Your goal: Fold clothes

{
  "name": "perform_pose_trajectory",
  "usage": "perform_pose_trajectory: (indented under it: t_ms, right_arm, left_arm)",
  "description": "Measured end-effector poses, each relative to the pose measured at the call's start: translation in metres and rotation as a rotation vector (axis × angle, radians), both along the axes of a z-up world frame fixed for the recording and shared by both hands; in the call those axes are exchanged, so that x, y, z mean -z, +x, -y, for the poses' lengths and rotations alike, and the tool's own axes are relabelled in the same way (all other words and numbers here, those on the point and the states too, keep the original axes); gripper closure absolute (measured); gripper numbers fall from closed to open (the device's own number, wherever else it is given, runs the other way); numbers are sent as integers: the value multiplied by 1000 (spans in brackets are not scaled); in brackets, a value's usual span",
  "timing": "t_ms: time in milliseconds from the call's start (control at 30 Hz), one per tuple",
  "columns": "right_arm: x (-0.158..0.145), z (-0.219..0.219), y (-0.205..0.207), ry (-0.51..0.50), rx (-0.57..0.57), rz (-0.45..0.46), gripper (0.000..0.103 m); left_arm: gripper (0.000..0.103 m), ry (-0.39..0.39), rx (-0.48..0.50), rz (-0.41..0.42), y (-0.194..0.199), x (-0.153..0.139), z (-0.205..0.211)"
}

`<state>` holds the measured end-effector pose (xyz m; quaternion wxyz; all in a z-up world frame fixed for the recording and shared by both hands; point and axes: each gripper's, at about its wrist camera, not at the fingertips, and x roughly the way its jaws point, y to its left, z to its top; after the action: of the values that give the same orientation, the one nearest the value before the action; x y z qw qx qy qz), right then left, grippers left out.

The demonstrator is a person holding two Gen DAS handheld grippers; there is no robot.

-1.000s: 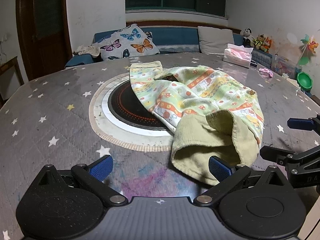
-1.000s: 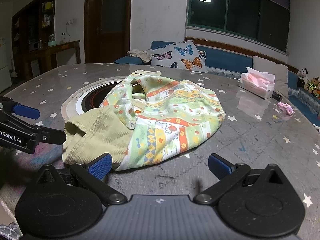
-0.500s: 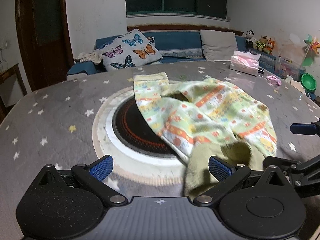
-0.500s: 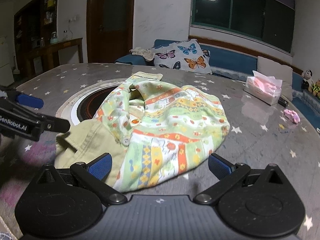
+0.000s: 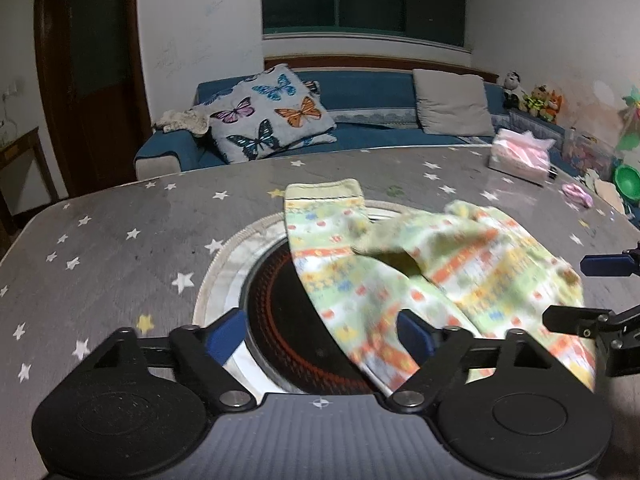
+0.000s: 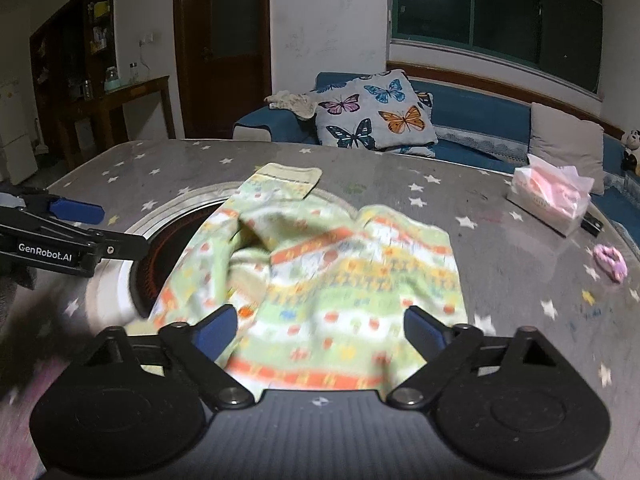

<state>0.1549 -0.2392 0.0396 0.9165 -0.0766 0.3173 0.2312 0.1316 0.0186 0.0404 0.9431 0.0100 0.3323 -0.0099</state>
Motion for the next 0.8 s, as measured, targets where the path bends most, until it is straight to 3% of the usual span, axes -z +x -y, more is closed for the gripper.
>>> perform_pose_trajectory:
  t_ms: [200,433,500,733,800]
  right_arm:
    - [-2,-19,37,-26,-36,-1,30]
    - [11,-51,72,-78,-90,11,39]
    - [15,-56,79,-85,-101,7,47]
    - [21,-56,90,-56,-108,-22,94]
    - [18,-49,87,-41,-99,-18,98]
  left_arm:
    - [47,-24,-29,-33,44,4,-13]
    - [47,-14,-15,-52,91,16,-16]
    - [47,-12,-16,-63,105,20,-16]
    - [47,-37,-11,-118,143,37,-17]
    - [60,-39,-5,-133,150,43,-15]
